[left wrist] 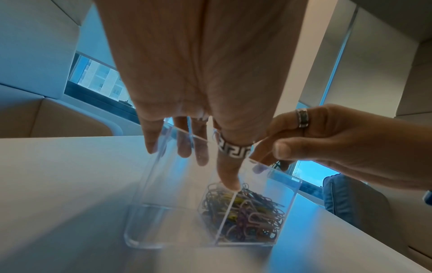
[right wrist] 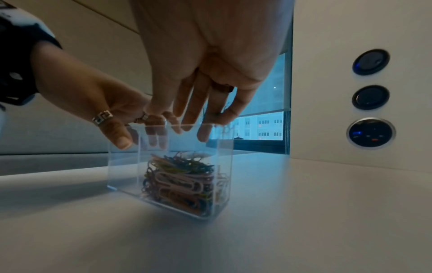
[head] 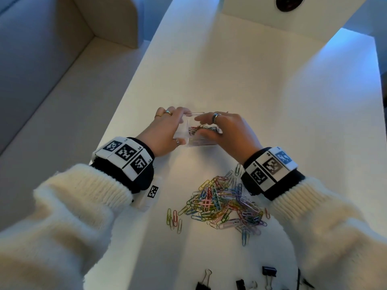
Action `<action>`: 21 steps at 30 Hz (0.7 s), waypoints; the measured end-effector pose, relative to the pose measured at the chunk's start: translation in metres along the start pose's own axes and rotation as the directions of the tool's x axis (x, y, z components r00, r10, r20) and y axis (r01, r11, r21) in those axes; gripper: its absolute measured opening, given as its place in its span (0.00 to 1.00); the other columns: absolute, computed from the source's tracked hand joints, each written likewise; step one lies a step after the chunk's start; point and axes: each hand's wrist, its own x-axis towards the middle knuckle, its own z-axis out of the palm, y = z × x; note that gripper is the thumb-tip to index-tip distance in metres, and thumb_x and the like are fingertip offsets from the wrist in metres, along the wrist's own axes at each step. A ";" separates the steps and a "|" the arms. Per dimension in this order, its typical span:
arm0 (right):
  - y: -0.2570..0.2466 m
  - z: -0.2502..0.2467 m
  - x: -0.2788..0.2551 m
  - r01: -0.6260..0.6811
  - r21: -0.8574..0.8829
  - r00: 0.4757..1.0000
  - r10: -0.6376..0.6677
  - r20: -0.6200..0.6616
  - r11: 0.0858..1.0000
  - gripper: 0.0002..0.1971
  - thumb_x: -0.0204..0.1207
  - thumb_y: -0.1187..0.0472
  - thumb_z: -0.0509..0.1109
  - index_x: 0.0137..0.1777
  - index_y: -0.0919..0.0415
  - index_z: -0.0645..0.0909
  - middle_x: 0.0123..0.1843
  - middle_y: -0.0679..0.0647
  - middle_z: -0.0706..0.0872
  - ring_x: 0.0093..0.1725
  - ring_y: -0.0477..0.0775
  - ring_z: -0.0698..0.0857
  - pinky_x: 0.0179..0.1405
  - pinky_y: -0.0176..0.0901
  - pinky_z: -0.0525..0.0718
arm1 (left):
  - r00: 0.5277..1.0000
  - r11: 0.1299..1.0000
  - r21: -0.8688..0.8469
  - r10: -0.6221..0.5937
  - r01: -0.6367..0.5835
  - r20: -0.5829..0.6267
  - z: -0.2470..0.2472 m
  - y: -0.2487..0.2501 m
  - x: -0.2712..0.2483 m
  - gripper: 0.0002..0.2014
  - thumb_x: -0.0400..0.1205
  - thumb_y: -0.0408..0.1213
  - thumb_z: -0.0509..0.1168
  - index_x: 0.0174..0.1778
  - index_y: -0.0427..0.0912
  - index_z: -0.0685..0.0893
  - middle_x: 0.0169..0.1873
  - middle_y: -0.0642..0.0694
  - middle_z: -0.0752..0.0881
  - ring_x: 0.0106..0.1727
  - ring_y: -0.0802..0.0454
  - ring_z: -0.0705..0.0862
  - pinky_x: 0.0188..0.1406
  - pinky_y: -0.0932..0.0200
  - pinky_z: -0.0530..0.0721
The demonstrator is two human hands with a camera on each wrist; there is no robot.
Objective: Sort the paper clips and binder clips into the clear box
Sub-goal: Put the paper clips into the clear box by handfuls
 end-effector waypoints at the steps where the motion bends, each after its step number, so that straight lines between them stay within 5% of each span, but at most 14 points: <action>1: 0.002 -0.005 -0.001 0.020 -0.012 1.000 -0.020 0.006 1.000 0.17 0.73 0.54 0.71 0.61 0.56 0.82 0.59 0.50 0.87 0.55 0.50 0.85 0.58 0.42 0.80 | 1.000 1.000 -0.002 -0.001 0.001 0.002 0.000 0.000 0.000 0.31 0.77 0.34 0.68 0.74 0.47 0.62 0.62 0.42 0.73 0.61 0.49 0.62 0.62 0.59 0.63; 8: 0.004 -0.007 -0.002 0.150 0.018 0.985 -0.151 0.086 0.989 0.19 0.67 0.56 0.77 0.56 0.63 0.83 0.49 0.56 0.88 0.43 0.54 0.86 0.51 0.47 0.84 | 1.000 1.000 0.019 -0.002 0.002 -0.013 0.001 0.001 -0.001 0.32 0.77 0.34 0.68 0.74 0.46 0.61 0.62 0.42 0.73 0.62 0.47 0.63 0.60 0.61 0.61; 13: 0.009 -0.008 -0.004 0.140 -0.306 0.989 -0.117 0.093 0.942 0.22 0.70 0.48 0.71 0.63 0.54 0.78 0.58 0.49 0.85 0.60 0.55 0.78 0.55 0.43 0.60 | 1.000 0.999 0.032 -0.001 0.001 -0.013 0.002 0.002 -0.001 0.32 0.77 0.33 0.68 0.74 0.46 0.61 0.63 0.42 0.73 0.63 0.45 0.63 0.60 0.60 0.62; 17: 0.000 0.008 -0.006 0.197 -0.555 0.966 -0.062 0.253 0.808 0.20 0.77 0.49 0.63 0.67 0.55 0.74 0.61 0.50 0.84 0.63 0.56 0.77 0.65 0.54 0.61 | 1.000 1.000 0.025 -0.008 0.008 -0.016 0.003 0.003 -0.002 0.32 0.77 0.32 0.67 0.74 0.45 0.61 0.62 0.41 0.72 0.63 0.44 0.64 0.61 0.59 0.62; 21: -0.003 0.008 0.001 0.105 -0.450 0.970 0.009 0.244 0.887 0.13 0.78 0.59 0.59 0.60 0.52 0.78 0.60 0.47 0.81 0.60 0.53 0.78 0.61 0.54 0.61 | 1.000 0.998 0.056 -0.006 0.007 -0.008 0.002 0.004 -0.001 0.32 0.76 0.32 0.68 0.74 0.45 0.61 0.63 0.42 0.71 0.65 0.43 0.65 0.64 0.53 0.66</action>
